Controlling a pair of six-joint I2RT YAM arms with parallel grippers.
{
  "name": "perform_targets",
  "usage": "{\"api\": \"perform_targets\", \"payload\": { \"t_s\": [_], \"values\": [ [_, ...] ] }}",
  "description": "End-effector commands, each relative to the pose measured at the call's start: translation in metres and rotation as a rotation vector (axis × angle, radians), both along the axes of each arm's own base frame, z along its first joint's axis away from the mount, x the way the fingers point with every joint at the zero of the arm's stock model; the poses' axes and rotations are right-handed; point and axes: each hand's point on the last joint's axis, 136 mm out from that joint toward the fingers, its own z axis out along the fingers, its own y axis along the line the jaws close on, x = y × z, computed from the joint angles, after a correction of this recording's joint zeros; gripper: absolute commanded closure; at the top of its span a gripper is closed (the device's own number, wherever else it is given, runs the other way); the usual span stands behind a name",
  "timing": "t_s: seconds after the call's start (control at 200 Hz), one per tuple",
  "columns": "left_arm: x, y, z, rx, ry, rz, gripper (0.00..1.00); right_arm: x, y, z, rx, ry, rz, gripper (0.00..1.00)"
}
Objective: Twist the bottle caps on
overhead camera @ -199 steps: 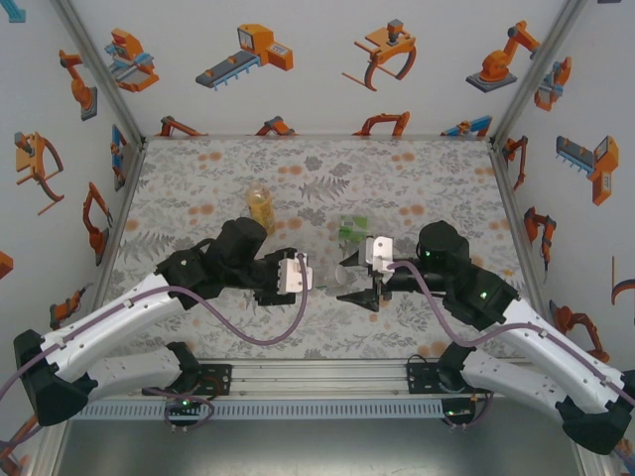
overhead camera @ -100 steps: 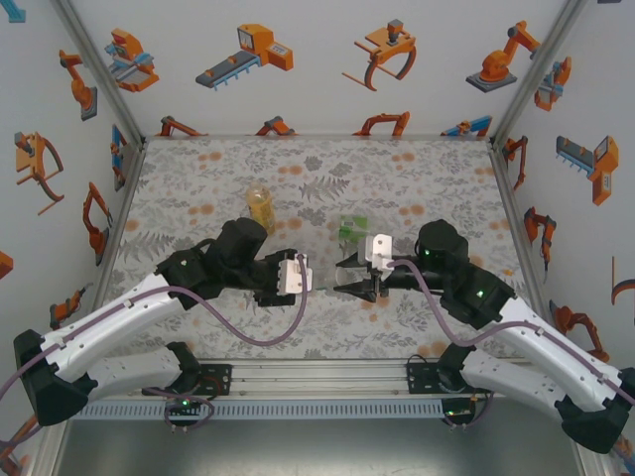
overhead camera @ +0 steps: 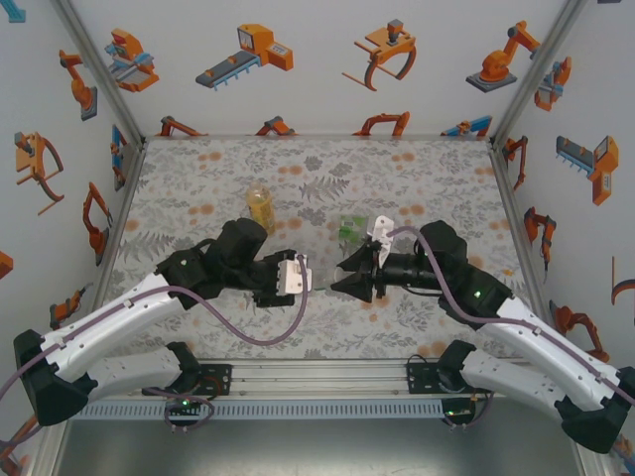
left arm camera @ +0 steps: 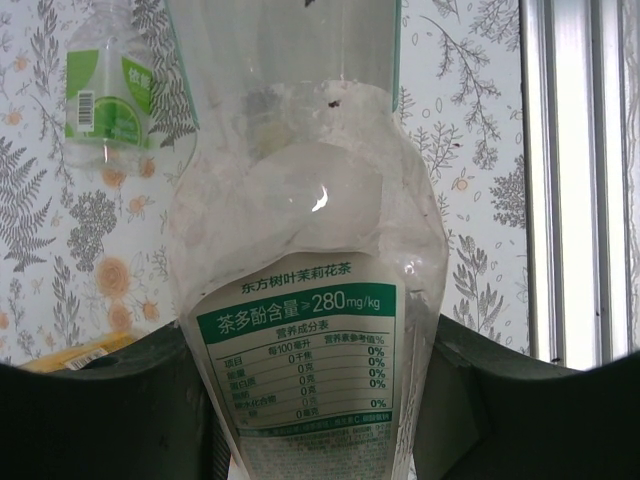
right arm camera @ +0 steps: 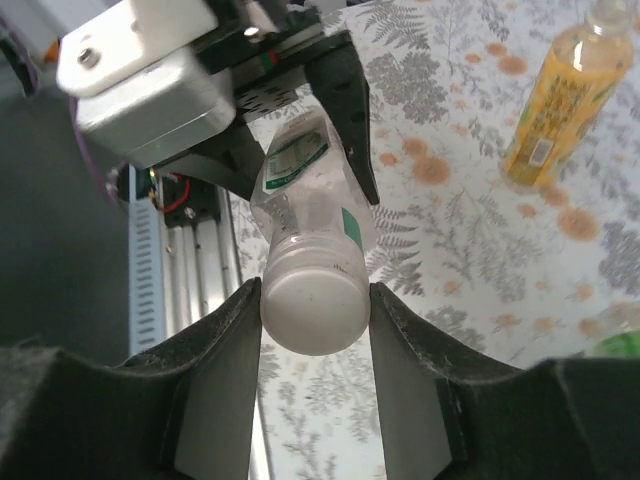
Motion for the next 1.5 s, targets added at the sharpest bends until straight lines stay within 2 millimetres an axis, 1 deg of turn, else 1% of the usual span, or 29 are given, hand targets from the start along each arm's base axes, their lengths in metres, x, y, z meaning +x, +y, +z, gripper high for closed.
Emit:
{"api": "perform_targets", "payload": {
  "t_s": [0.0,0.09,0.22,0.37,0.446,0.536,0.731,0.826,0.921,0.941,0.956,0.961,0.966,0.976,0.991,1.071,1.152,1.272,1.322,1.402,1.497],
  "values": [
    [-0.001,-0.005,0.014,-0.05,-0.036,-0.023,1.0,0.025,-0.002,0.005,0.12,0.268,-0.186,1.0],
    [-0.001,-0.005,0.014,-0.051,-0.036,-0.02,1.0,0.036,-0.007,0.001,0.158,0.429,-0.285,1.0],
    [0.0,-0.005,0.014,-0.05,-0.039,-0.017,1.0,0.043,-0.011,-0.006,0.169,0.634,-0.385,1.0],
    [0.001,-0.005,0.013,-0.049,-0.04,-0.014,1.0,0.052,-0.019,-0.026,0.181,0.899,-0.541,1.0],
    [0.001,-0.006,0.014,-0.05,-0.041,-0.012,1.0,0.052,-0.017,-0.034,0.223,1.019,-0.565,1.0],
    [0.001,-0.005,0.012,-0.047,-0.041,-0.011,1.0,0.051,-0.013,-0.036,0.247,1.064,-0.553,1.0],
    [0.001,-0.005,0.012,-0.047,-0.038,-0.012,1.0,0.053,-0.017,-0.032,0.247,1.025,-0.565,1.0],
    [0.001,-0.006,0.013,-0.05,-0.038,-0.013,1.0,0.052,-0.018,-0.033,0.216,1.0,-0.567,1.0],
    [0.0,-0.006,0.013,-0.05,-0.036,-0.016,1.0,0.053,-0.021,-0.031,0.188,0.953,-0.578,1.0],
    [0.0,-0.006,0.012,-0.049,-0.034,-0.017,1.0,0.053,-0.023,-0.03,0.184,0.94,-0.583,0.96],
    [0.0,-0.006,0.012,-0.049,-0.034,-0.018,1.0,0.054,-0.024,-0.029,0.18,0.931,-0.587,0.92],
    [0.0,-0.006,0.012,-0.049,-0.034,-0.018,1.0,0.054,-0.024,-0.029,0.177,0.926,-0.59,0.89],
    [0.0,-0.006,0.012,-0.048,-0.033,-0.017,1.0,0.054,-0.024,-0.029,0.177,0.926,-0.59,0.89],
    [0.0,-0.006,0.012,-0.049,-0.033,-0.017,1.0,0.054,-0.025,-0.028,0.174,0.917,-0.592,0.85],
    [0.0,-0.006,0.013,-0.05,-0.033,-0.018,1.0,0.054,-0.026,-0.028,0.172,0.911,-0.593,0.83],
    [-0.001,-0.007,0.012,-0.051,-0.029,-0.021,1.0,0.053,-0.029,-0.018,0.17,0.848,-0.579,0.64],
    [-0.001,-0.007,0.013,-0.053,-0.028,-0.024,1.0,0.052,-0.031,-0.006,0.174,0.778,-0.559,0.53],
    [-0.002,-0.008,0.012,-0.054,-0.019,-0.032,1.0,0.049,-0.033,0.013,0.174,0.664,-0.517,0.44],
    [-0.003,-0.009,0.013,-0.056,-0.014,-0.035,1.0,0.046,-0.033,0.02,0.177,0.614,-0.486,0.42],
    [-0.004,-0.009,0.013,-0.057,-0.011,-0.038,1.0,0.041,-0.034,0.028,0.171,0.527,-0.446,0.42],
    [-0.004,-0.009,0.011,-0.051,-0.006,-0.039,1.0,0.037,-0.036,0.037,0.138,0.381,-0.403,0.46]
  ]
}}
